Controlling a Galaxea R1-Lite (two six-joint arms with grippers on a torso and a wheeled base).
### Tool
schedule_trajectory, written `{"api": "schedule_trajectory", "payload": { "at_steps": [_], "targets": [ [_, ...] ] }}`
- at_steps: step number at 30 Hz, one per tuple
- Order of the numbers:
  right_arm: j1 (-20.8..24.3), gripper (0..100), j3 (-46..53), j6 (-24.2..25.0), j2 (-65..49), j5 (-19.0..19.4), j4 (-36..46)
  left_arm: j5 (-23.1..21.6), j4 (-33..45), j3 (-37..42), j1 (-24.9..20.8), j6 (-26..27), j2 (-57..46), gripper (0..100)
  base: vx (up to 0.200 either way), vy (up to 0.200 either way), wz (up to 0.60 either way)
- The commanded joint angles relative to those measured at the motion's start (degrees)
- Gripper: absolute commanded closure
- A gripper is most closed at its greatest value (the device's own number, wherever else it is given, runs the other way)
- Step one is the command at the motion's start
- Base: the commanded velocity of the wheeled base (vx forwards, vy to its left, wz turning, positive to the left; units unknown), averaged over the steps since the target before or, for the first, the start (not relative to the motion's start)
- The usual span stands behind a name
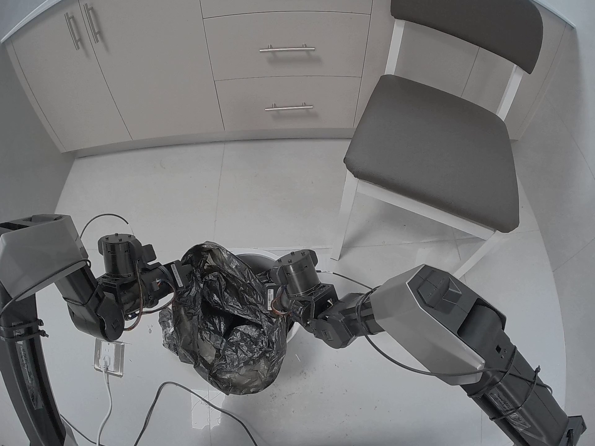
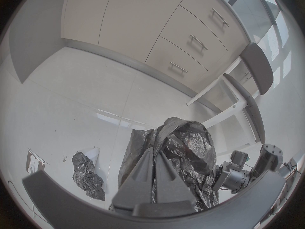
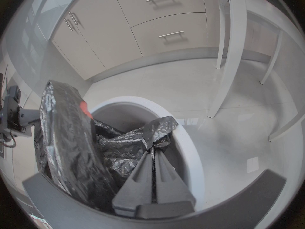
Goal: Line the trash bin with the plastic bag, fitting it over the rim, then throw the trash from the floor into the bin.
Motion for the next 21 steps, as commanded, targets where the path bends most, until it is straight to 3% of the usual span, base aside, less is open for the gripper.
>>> {"api": "schedule_trajectory", "payload": {
  "at_steps": [1, 13, 14, 21],
  "targets": [
    [0.1, 100, 0.4, -0.1, 0.2, 0.6, 1.8, 0.0, 0.0, -0.1, 0.0, 0.0, 0.2, 100, 0.000, 0.000, 0.00],
    [-0.1, 100, 0.1, -1.1, -0.2, 0.9, 4.5, 0.0, 0.2, -0.2, 0.0, -0.1, 0.4, 100, 0.000, 0.000, 0.00],
    [-0.1, 0, -0.2, -1.0, -0.2, 0.9, 4.4, 0.0, 0.2, -0.2, 0.0, -0.1, 0.5, 100, 0.000, 0.000, 0.00],
    [-0.1, 0, -0.1, -0.1, -2.9, 0.9, 4.2, 0.0, 0.2, -0.4, 0.0, -0.1, 0.3, 100, 0.000, 0.000, 0.00]
  ]
}}
